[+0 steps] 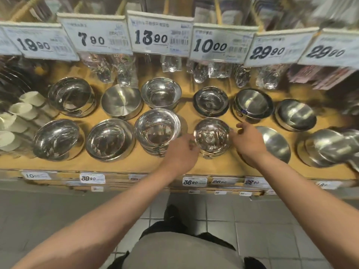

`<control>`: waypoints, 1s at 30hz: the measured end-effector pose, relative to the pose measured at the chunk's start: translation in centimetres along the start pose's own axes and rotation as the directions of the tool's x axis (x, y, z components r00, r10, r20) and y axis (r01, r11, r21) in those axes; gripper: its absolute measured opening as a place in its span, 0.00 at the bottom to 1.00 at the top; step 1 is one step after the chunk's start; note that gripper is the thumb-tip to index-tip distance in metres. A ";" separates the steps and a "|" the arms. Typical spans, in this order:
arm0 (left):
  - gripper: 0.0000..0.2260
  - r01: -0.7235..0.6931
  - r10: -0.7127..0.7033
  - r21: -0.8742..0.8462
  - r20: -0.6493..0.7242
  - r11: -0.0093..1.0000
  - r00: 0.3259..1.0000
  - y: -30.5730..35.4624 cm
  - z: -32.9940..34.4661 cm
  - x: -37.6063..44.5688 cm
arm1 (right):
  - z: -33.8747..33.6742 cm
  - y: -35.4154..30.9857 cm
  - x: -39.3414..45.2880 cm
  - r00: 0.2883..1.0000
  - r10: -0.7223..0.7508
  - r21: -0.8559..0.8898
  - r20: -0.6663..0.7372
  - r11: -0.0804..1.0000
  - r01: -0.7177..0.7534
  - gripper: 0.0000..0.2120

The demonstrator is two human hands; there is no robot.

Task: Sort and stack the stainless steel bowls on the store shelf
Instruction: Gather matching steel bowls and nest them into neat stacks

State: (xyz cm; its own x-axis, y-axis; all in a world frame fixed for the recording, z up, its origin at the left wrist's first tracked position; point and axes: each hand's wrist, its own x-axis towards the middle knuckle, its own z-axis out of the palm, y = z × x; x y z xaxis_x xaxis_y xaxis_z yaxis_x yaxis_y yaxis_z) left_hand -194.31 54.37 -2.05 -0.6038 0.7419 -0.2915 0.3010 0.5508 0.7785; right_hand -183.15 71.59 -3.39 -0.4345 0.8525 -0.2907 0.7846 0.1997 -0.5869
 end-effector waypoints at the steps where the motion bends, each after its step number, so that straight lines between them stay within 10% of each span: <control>1: 0.07 0.020 -0.021 0.037 0.020 0.999 1.000 0.0 0.9 0.6 | 0.0 0.3 0.3 1.000 0.001 -0.021 0.011 1.000 -0.001 0.26; 6: 0.07 0.111 -0.111 0.001 0.022 0.994 0.994 -0.5 2.8 2.9 | 0.3 1.2 1.2 0.977 0.019 0.022 0.211 0.999 -0.024 0.18; 14: 0.13 0.189 -0.185 0.101 -0.044 0.977 0.982 0.3 3.0 4.9 | 0.0 1.2 1.6 0.983 -0.098 -0.108 0.155 0.987 0.116 0.02; 30: 0.18 0.267 -0.262 0.186 -0.050 0.946 0.964 2.0 3.0 5.8 | -0.3 1.9 0.5 0.978 -0.055 -0.068 0.201 0.995 0.070 0.12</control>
State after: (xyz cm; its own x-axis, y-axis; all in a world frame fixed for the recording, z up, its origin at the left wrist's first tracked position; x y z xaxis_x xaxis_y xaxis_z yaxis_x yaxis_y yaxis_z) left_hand -195.07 60.90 -3.88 -0.6974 0.5518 -0.4573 0.2607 0.7898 0.5552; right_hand -181.77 72.49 -4.40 -0.5566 0.7258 -0.4041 0.7809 0.2911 -0.5528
